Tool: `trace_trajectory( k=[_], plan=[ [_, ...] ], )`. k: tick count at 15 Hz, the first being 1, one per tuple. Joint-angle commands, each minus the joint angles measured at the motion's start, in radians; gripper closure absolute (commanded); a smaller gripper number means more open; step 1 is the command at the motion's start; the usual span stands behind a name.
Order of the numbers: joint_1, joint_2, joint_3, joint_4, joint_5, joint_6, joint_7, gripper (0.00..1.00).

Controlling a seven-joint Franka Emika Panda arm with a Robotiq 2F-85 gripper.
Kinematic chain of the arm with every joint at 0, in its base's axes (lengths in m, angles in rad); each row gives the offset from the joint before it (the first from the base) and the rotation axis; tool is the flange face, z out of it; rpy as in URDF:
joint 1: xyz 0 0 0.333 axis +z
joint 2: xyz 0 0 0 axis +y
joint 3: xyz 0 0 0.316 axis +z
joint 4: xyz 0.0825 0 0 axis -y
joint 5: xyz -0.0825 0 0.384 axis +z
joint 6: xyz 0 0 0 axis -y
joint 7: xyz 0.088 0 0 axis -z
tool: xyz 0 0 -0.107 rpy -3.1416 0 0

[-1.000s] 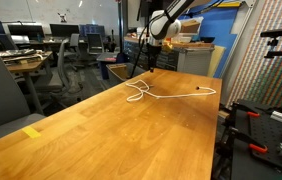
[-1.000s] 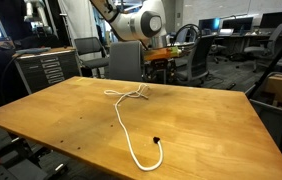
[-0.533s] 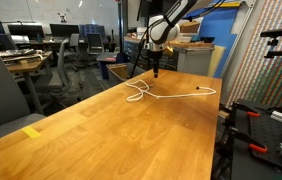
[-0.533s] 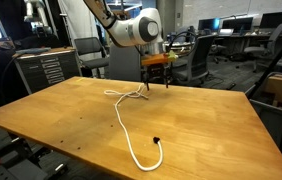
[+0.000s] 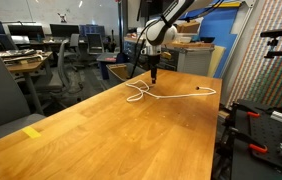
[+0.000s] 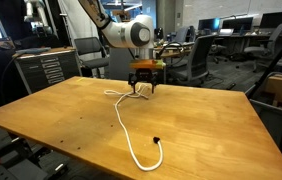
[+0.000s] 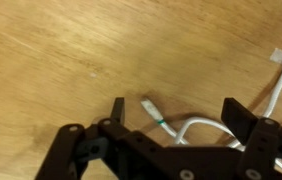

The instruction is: Tie the knot using the rope

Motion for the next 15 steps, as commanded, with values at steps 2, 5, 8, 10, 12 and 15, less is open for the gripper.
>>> trace_trajectory(
  k=[2, 5, 8, 10, 12, 15],
  plan=[
    [0.002, 0.014, 0.011, -0.023, 0.034, 0.072, -0.001, 0.16],
    [0.001, 0.035, 0.008, -0.018, 0.018, 0.148, -0.016, 0.2],
    [-0.007, 0.059, 0.02, -0.016, 0.025, 0.225, -0.02, 0.25],
    [-0.005, 0.073, 0.014, -0.009, 0.01, 0.279, -0.023, 0.21],
    [0.001, 0.072, -0.005, -0.003, -0.012, 0.27, -0.024, 0.47],
    [0.005, 0.057, -0.04, 0.007, -0.056, 0.237, -0.021, 0.64]
  ],
)
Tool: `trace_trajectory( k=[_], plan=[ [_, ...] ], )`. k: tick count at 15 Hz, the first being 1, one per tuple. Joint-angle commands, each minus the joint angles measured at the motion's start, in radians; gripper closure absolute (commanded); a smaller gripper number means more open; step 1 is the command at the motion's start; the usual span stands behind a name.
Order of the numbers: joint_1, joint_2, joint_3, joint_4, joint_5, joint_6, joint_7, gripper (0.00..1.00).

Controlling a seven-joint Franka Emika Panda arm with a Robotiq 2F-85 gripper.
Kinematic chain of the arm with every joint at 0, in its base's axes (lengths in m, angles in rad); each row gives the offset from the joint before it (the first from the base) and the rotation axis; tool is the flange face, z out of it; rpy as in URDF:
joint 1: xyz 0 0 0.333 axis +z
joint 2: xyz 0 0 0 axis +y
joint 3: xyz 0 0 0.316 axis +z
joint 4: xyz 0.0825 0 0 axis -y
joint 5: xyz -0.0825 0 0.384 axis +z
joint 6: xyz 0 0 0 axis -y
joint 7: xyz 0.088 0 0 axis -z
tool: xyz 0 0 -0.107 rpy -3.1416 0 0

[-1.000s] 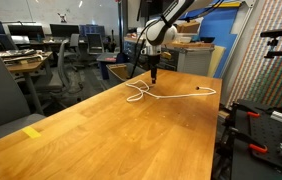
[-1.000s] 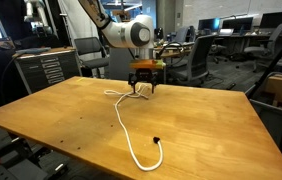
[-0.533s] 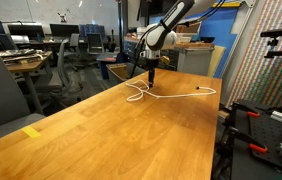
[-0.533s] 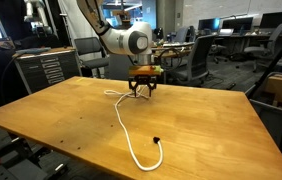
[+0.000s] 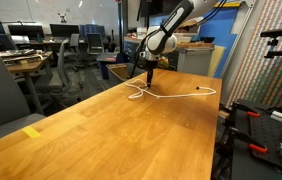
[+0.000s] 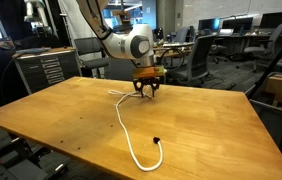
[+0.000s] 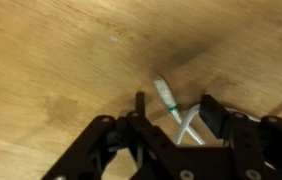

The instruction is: Tie the knot using the rope

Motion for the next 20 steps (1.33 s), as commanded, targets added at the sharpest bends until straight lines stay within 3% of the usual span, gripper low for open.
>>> trace_trajectory(
  k=[1, 2, 4, 7, 8, 11, 13, 15, 20],
  plan=[
    [0.003, -0.011, -0.045, 0.021, -0.051, -0.021, -0.012, 0.72],
    [-0.002, -0.013, -0.049, 0.024, -0.056, -0.032, -0.013, 0.81],
    [-0.006, -0.008, -0.057, 0.027, -0.061, -0.027, -0.012, 0.84],
    [-0.009, -0.012, -0.054, 0.021, -0.056, -0.048, -0.021, 0.8],
    [-0.011, -0.014, -0.049, 0.023, -0.049, -0.064, -0.023, 0.88],
    [-0.005, -0.012, -0.057, 0.022, -0.06, -0.064, -0.022, 0.98],
    [0.002, -0.024, -0.068, 0.031, -0.061, -0.126, -0.009, 0.66],
    [-0.005, -0.043, -0.067, 0.038, -0.056, -0.168, -0.018, 0.59],
    [-0.011, -0.06, -0.08, 0.079, -0.05, -0.233, -0.016, 0.19]
  ],
)
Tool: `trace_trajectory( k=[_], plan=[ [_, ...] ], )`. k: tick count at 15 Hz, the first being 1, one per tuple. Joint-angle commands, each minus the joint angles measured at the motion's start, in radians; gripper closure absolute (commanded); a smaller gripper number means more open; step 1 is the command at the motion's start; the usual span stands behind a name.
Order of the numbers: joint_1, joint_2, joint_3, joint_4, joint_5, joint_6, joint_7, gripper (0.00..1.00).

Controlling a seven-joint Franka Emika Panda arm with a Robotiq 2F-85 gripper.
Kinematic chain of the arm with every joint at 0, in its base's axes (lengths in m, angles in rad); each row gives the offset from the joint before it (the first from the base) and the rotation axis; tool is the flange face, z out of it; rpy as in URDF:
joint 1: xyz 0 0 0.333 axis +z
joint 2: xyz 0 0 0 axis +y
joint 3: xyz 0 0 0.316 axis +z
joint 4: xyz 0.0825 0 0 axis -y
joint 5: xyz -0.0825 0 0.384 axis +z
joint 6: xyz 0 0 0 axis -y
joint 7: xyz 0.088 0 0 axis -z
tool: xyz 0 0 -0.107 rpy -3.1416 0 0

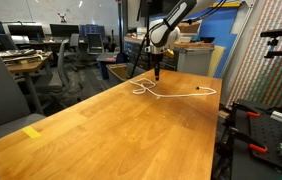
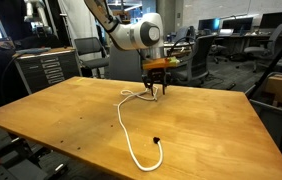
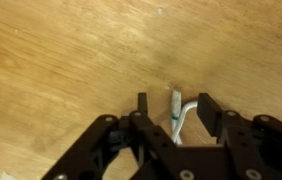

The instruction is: Tie the knot using the rope

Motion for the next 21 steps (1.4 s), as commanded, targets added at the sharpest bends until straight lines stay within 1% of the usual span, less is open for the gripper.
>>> trace_trajectory(
  k=[1, 2, 3, 7, 9, 12, 13, 14, 17, 18, 19, 21],
  plan=[
    [-0.005, -0.014, -0.007, 0.027, -0.005, -0.048, -0.005, 0.12],
    [-0.004, -0.004, -0.01, 0.034, -0.005, -0.049, 0.0, 0.05],
    [-0.002, 0.005, -0.011, 0.031, -0.008, -0.026, 0.001, 0.01],
    [0.001, 0.027, -0.015, 0.019, -0.013, -0.03, 0.003, 0.0],
    [0.0, 0.043, -0.015, 0.024, -0.013, -0.024, 0.006, 0.04],
    [0.0, 0.06, -0.011, 0.029, -0.009, -0.016, 0.008, 0.13],
    [-0.001, 0.063, -0.007, 0.029, -0.005, -0.01, 0.009, 0.23],
    [-0.001, 0.068, -0.006, 0.03, -0.004, -0.002, 0.01, 0.25],
    [0.001, 0.076, -0.003, 0.034, 0.0, 0.016, 0.02, 0.55],
    [0.001, 0.075, 0.002, 0.033, 0.003, 0.019, 0.02, 0.57],
    [0.003, 0.076, 0.006, 0.033, 0.005, 0.024, 0.023, 0.62],
    [0.007, 0.078, 0.01, 0.038, 0.007, 0.024, 0.03, 0.68]
  ],
)
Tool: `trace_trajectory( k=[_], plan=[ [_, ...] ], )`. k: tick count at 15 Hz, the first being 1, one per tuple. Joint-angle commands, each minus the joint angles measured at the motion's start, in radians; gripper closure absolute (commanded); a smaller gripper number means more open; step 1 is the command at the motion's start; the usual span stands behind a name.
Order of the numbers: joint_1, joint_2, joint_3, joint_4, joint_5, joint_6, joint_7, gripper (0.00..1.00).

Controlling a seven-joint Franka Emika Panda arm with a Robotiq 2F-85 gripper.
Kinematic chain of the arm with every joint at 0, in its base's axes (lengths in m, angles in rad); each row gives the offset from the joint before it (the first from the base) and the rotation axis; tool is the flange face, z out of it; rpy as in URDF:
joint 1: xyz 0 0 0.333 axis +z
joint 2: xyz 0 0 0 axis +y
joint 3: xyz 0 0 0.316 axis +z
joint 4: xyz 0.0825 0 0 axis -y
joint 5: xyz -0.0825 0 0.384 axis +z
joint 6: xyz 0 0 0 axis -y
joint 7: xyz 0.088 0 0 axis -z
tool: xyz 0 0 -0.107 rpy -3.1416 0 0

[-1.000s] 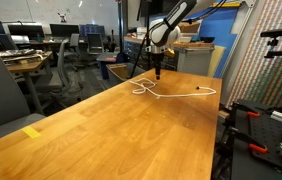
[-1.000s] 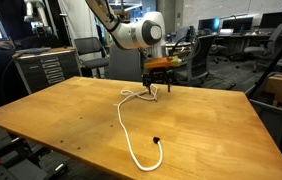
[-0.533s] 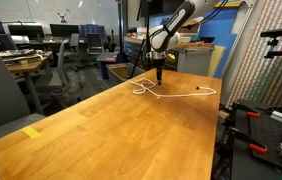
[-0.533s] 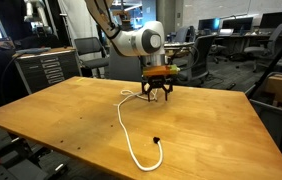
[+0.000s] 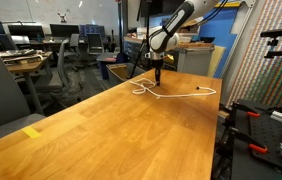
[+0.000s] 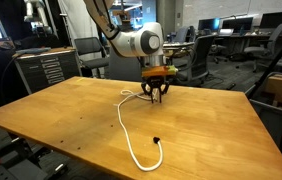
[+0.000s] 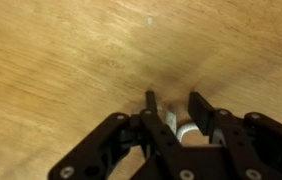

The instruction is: Tie the knot using the rope

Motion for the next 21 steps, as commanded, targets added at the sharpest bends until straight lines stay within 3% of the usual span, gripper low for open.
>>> trace_trajectory(
  k=[1, 4, 6, 7, 8, 9, 10, 12, 16, 21],
  plan=[
    [0.006, 0.019, 0.012, 0.02, 0.008, 0.033, 0.023, 0.63],
    [0.01, 0.02, 0.017, 0.019, 0.009, 0.034, 0.027, 0.59],
    [0.013, 0.023, 0.019, 0.02, 0.009, 0.036, 0.032, 0.61],
    [0.013, 0.026, 0.019, 0.023, 0.009, 0.032, 0.034, 0.78],
    [0.013, 0.026, 0.018, 0.026, 0.009, 0.032, 0.038, 0.86],
    [0.011, 0.026, 0.019, 0.029, 0.011, 0.03, 0.04, 0.88],
    [0.009, 0.023, 0.02, 0.029, 0.013, 0.033, 0.041, 0.96],
    [0.003, 0.008, 0.023, 0.031, 0.017, 0.031, 0.043, 1.0],
    [-0.029, -0.044, 0.031, 0.07, 0.053, 0.043, 0.055, 0.96],
    [-0.057, -0.055, -0.088, 0.207, 0.023, 0.057, 0.171, 0.95]
  ],
)
